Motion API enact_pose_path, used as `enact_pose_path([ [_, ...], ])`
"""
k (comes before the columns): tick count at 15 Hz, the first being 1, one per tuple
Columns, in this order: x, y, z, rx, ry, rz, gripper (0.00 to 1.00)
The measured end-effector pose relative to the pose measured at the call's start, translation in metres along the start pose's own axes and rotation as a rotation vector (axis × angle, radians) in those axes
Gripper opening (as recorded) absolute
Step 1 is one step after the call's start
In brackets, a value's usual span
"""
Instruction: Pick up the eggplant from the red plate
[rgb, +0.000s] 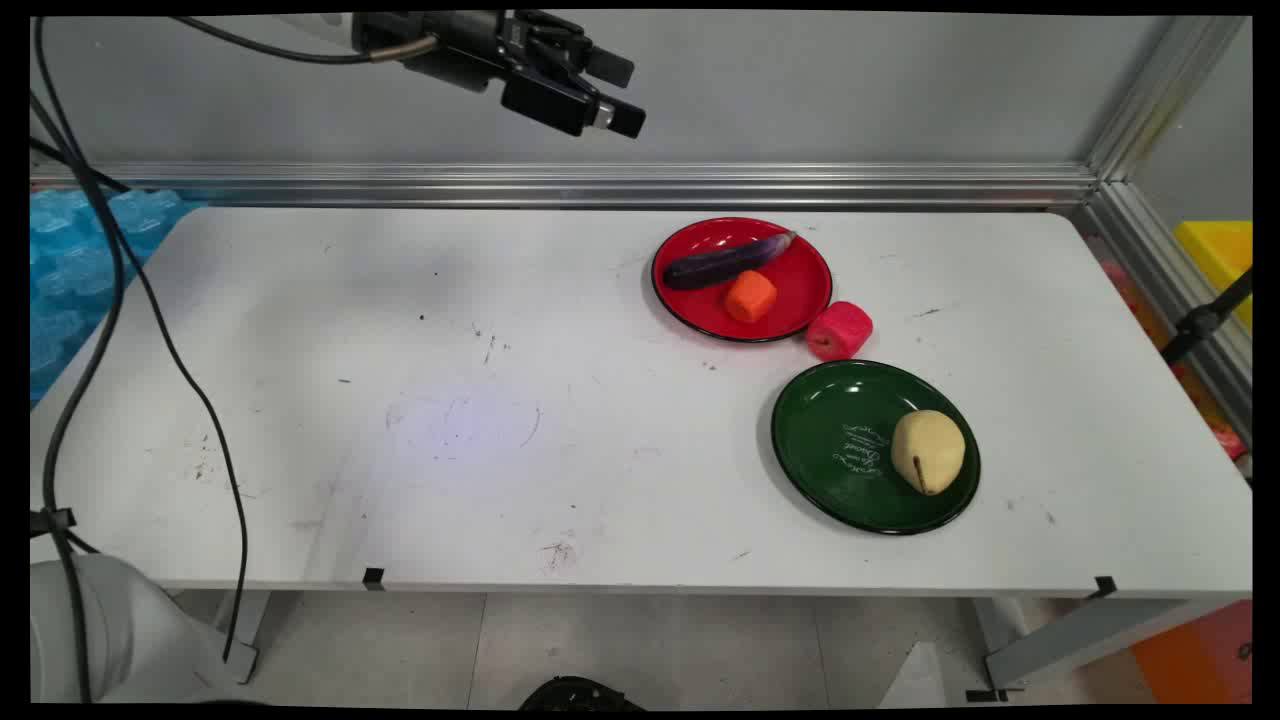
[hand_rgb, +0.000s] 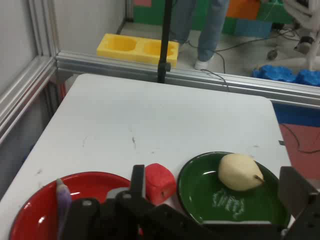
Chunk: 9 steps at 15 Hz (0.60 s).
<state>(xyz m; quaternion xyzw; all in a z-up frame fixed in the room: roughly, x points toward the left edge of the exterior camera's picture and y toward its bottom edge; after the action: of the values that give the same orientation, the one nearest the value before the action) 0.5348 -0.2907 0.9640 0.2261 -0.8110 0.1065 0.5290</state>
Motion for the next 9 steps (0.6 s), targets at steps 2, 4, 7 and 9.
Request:
enact_pose_path([
  [2, 0.001, -0.005, 0.010, 0.026, -0.014, -0.002, 1.00],
  [4, 0.002, -0.011, 0.023, 0.059, -0.041, 0.002, 1.00],
  [7, 0.006, -0.021, 0.048, 0.120, -0.094, 0.002, 1.00],
  [9, 0.009, -0.028, 0.067, 0.163, -0.134, -0.007, 1.00],
])
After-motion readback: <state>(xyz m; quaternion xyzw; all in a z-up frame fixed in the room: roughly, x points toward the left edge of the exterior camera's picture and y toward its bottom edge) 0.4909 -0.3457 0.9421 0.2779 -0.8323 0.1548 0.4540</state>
